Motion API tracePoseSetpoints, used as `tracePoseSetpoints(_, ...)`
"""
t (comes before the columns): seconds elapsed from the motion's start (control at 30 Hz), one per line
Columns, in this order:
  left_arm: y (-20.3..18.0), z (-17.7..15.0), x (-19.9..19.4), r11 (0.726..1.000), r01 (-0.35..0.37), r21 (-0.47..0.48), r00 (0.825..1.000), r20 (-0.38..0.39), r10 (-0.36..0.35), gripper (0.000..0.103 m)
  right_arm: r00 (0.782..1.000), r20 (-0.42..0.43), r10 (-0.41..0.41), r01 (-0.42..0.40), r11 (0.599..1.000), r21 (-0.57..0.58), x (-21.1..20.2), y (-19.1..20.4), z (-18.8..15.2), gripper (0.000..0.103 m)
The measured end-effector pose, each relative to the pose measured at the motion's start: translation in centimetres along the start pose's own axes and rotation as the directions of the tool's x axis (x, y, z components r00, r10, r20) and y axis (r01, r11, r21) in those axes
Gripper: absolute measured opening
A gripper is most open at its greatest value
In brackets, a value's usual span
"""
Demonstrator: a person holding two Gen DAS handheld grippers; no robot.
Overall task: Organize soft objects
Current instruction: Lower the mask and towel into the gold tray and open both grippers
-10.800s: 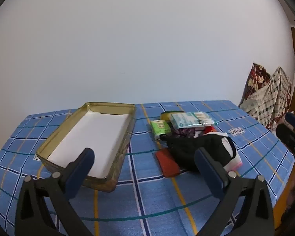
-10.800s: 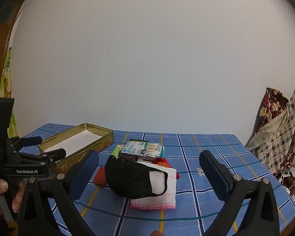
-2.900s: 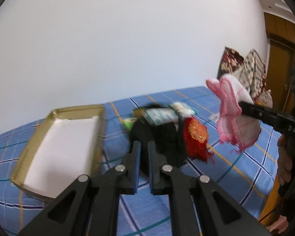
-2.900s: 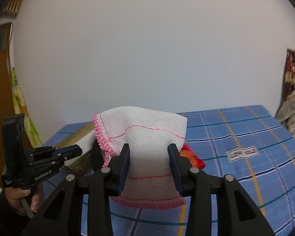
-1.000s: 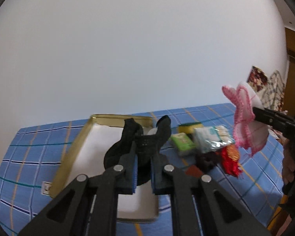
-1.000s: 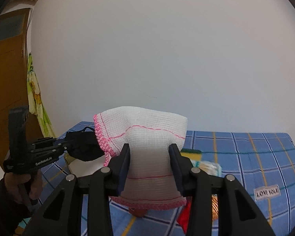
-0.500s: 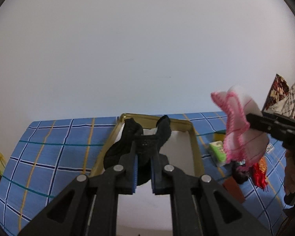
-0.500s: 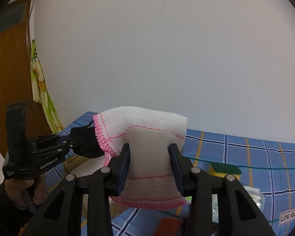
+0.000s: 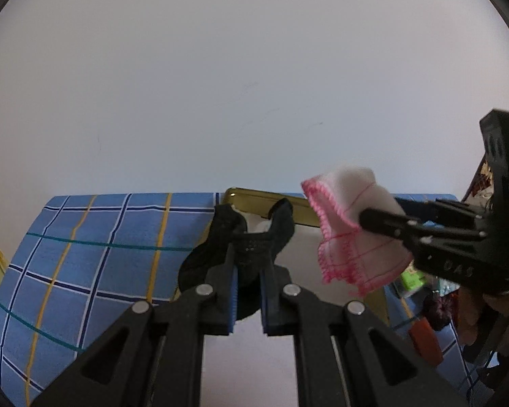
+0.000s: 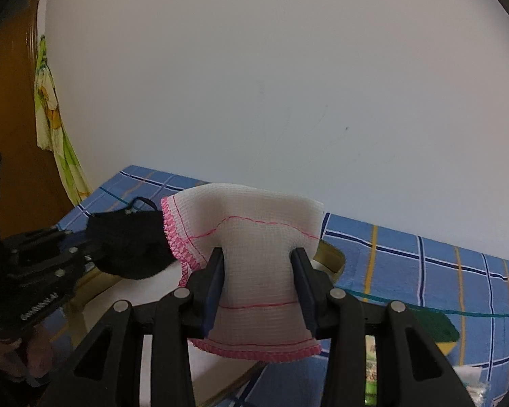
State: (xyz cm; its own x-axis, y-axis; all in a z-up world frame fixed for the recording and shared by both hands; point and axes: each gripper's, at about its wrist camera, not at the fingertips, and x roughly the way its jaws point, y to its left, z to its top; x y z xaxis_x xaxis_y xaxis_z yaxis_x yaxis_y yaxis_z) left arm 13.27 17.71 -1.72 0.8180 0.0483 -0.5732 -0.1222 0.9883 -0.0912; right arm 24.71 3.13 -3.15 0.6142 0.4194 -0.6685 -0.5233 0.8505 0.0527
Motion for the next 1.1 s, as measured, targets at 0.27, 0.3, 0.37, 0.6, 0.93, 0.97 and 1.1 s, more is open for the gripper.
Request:
tracePoseSetpoints(0.27, -1.0, -0.8, 0.4, 1.0, -0.022, 0.021, 1.0, -0.021, 0.023, 0.011, 0.999, -0.04, -0.008, 0.008, 1.0, 0.009, 3.4, -0.4, -0.2, 0.067)
tracePoseSetpoints(0.3, -1.0, -0.7, 0.4, 0.999, -0.033, 0.022, 0.999, -0.017, 0.034, 0.011, 0.999, -0.04, -0.011, 0.012, 1.0, 0.009, 3.6, -0.4, -0.3, 0.073)
tracePoseSetpoints(0.37, -1.1, -0.7, 0.3, 0.999, -0.047, 0.02, 0.999, -0.018, 0.047, 0.018, 1.0, -0.026, -0.018, 0.018, 1.0, 0.014, 3.4, -0.5, -0.4, 0.091)
tracePoseSetpoints(0.6, -1.3, -1.7, -2.5, 0.998, -0.068, -0.004, 0.997, 0.035, 0.068, 0.067, 0.998, 0.056, -0.037, 0.039, 0.999, -0.037, -1.8, -1.4, -1.5, 0.091)
tracePoseSetpoints(0.93, -2.2, -3.5, -5.0, 0.992, -0.123, -0.03, 0.99, 0.064, 0.125, 0.102, 0.986, 0.153, -0.07, 0.071, 0.998, -0.001, -12.8, -6.5, -6.6, 0.091)
tracePoseSetpoints(0.97, -2.2, -3.5, -5.0, 0.991, -0.127, -0.03, 0.989, 0.07, 0.129, 0.102, 0.984, 0.161, -0.076, 0.075, 0.997, 0.01, -13.8, -7.2, -7.2, 0.091)
tracePoseSetpoints(1.1, -5.1, -4.1, -7.1, 0.996, -0.085, -0.008, 0.99, 0.111, 0.085, 0.102, 0.975, 0.182, -0.126, 0.115, 0.991, 0.071, -17.0, -9.4, -8.8, 0.091)
